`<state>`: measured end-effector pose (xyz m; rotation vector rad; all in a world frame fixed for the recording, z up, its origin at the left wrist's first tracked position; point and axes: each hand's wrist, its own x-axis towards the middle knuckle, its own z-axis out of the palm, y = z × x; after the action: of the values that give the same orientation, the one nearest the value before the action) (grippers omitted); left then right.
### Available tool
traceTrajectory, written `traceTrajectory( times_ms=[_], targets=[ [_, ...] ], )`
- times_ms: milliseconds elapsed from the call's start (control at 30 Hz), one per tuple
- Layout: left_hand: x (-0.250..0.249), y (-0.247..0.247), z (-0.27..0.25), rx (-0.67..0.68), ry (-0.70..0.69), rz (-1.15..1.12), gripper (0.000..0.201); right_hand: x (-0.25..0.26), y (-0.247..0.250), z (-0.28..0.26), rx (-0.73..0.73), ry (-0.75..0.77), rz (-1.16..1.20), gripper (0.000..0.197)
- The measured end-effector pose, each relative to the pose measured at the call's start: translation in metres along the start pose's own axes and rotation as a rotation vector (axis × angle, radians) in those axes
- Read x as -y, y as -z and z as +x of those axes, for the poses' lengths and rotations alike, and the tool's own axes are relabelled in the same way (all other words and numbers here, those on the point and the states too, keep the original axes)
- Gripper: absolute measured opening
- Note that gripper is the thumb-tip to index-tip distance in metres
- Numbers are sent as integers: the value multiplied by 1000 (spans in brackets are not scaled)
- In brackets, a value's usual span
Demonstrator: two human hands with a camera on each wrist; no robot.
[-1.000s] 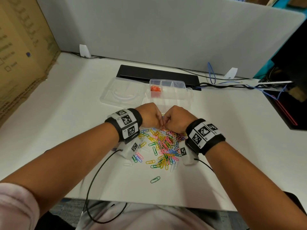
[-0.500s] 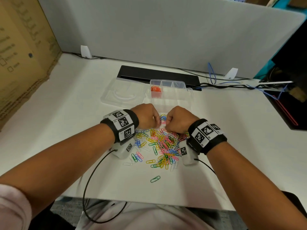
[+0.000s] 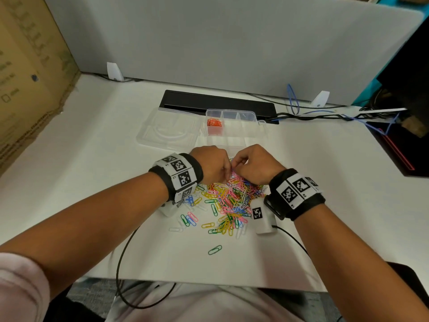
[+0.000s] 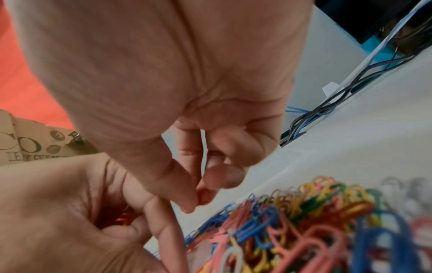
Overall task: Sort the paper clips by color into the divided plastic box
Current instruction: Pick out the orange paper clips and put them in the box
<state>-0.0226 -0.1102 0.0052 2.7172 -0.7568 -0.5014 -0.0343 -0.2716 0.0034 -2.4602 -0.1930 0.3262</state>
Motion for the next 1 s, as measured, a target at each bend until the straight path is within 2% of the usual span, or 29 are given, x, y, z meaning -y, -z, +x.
traceTrajectory(
  times_ms=[133,200,300,367,467,533,633,700,867,933,1000],
  targets=[
    [4,-2,-2,30,43,28,11,-2,-3,1,71,22,-36,20],
    [9,0,-4,58,72,-32,14,0,-3,1,106,21,-97,20],
    [19,8,-9,-10,153,-296,21,6,-2,1,135,7,-237,22],
    [20,12,-15,-92,212,-594,19,10,-4,3,147,8,-326,20],
    [19,12,-28,-126,256,-988,23,16,-7,5,155,23,-441,13],
    [20,6,-34,-125,259,-1096,32,21,-6,5,186,31,-487,9],
    [22,-9,-38,-95,248,-1077,37,26,-8,4,231,52,-519,7],
    [19,-12,-40,-102,238,-1071,36,25,-6,3,183,64,-460,9],
    [14,-3,-39,-283,267,-1300,22,30,10,-5,-26,134,-100,15],
    [15,0,-38,-303,284,-1402,16,36,13,-10,-76,155,21,15],
    [16,0,-36,-272,310,-1492,20,44,12,-12,-102,184,98,13]
  ],
)
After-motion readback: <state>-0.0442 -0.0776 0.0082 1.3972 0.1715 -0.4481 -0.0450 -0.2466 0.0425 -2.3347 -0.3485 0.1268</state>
